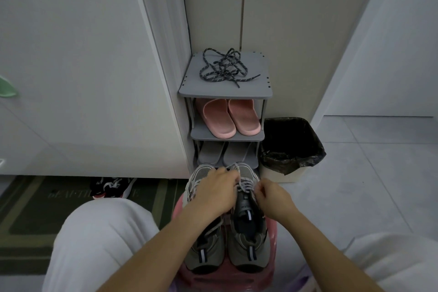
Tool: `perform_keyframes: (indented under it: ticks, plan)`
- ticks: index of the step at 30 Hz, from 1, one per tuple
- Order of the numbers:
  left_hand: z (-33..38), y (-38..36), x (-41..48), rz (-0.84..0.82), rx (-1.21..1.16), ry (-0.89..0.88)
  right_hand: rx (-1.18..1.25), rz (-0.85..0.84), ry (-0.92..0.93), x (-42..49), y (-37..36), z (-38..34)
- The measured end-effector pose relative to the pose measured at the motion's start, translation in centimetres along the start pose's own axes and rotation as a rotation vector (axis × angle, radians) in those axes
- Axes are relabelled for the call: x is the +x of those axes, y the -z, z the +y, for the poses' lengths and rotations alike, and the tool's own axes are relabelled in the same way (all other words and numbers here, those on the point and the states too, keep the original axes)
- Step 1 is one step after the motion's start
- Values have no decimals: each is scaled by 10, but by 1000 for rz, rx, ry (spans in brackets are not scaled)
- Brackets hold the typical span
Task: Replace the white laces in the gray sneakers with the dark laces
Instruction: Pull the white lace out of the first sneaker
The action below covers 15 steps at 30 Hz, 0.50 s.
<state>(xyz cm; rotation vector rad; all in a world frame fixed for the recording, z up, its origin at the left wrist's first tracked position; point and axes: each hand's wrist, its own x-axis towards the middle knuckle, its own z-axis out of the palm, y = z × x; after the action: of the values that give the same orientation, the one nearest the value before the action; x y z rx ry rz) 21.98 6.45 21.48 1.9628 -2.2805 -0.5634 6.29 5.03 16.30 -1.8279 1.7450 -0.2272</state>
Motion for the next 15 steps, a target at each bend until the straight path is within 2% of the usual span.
perform_keyframes:
  ticks: [3,8,12,15]
  plan:
    - [-5,-9,12,-58,95,-77,-4,-31,-10,1,3,-2]
    - [-8,-13,17,-58,263,-77,91,-34,-75,8,8,1]
    - [-9,-10,14,-121,141,-98,164,-35,-97,10,4,-1]
    - [-9,-11,12,-52,34,-118,212,-66,-103,14,4,-3]
